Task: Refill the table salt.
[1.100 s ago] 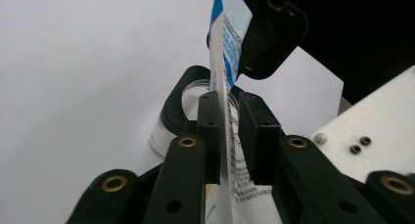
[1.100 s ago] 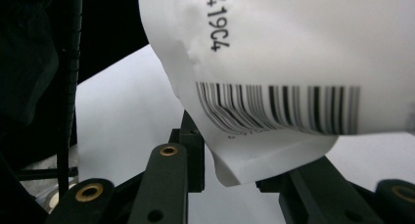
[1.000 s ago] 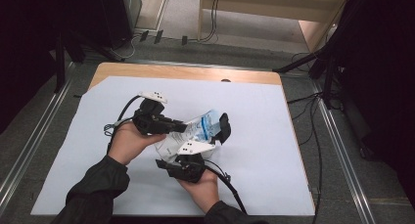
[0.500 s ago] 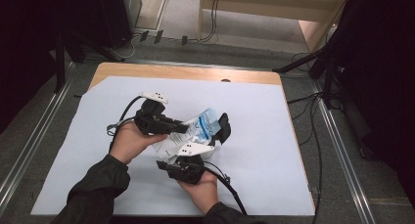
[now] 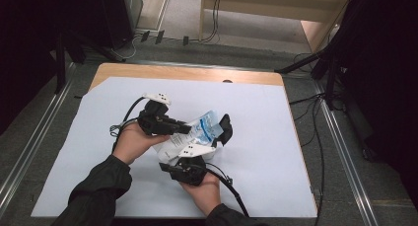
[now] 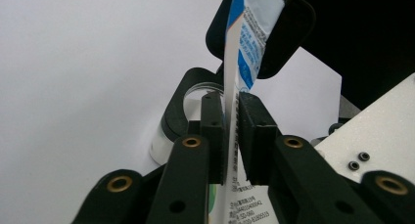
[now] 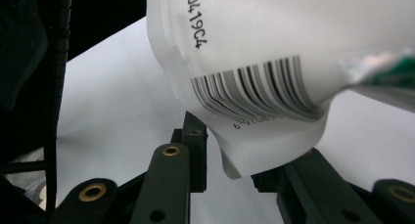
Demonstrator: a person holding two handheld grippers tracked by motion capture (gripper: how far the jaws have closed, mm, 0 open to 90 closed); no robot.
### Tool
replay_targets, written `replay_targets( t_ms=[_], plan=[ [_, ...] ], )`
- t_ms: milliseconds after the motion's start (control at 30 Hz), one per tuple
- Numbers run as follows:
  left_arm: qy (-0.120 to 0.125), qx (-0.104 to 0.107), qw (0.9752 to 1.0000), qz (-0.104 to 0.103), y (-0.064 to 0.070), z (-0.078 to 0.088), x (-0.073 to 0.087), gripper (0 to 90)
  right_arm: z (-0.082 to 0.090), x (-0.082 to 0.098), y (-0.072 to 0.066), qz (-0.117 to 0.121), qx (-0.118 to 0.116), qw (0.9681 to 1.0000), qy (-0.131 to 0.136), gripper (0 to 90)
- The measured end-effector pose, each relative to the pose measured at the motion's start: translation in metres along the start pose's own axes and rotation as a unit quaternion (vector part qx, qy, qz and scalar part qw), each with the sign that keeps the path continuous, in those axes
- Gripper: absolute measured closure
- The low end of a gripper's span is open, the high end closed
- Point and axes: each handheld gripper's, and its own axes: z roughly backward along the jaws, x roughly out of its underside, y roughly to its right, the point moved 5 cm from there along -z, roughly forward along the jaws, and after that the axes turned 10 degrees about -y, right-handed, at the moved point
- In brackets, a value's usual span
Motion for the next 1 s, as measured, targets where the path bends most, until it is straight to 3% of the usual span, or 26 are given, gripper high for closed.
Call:
replay_targets(
  t_ms=[200, 367, 467, 667, 833, 1000],
  plan=[
    [0.0, -0.008, 0.9999, -0.011, 0.001, 0.004, 0.003, 87.8, 0.005, 0.002, -0.003, -0.001, -0.008, 1.0, -0.006, 70.1],
    [0.004, -0.011, 0.9999, -0.007, 0.0, 0.006, 0.005, 88.2, 0.014, 0.002, -0.005, -0.004, -0.018, 0.9998, -0.011, 65.1],
    [0.007, -0.017, 0.9998, -0.007, 0.0, 0.009, 0.006, 88.3, 0.021, 0.004, -0.004, 0.005, -0.013, 0.9998, -0.014, 65.1],
    [0.019, -0.013, 0.9997, -0.002, 0.0, 0.014, 0.009, 88.7, 0.04, 0.003, 0.001, 0.001, -0.005, 0.9999, -0.011, 64.1],
    [0.031, -0.015, 0.9994, -0.004, 0.0, 0.018, 0.012, 89.3, 0.055, 0.001, 0.004, 0.015, 0.002, 0.9999, 0.004, 64.1],
    [0.035, -0.019, 0.9992, -0.003, -0.003, 0.02, 0.014, 89.4, 0.065, 0.004, 0.006, 0.028, 0.013, 0.9995, -0.001, 64.1]
  ],
)
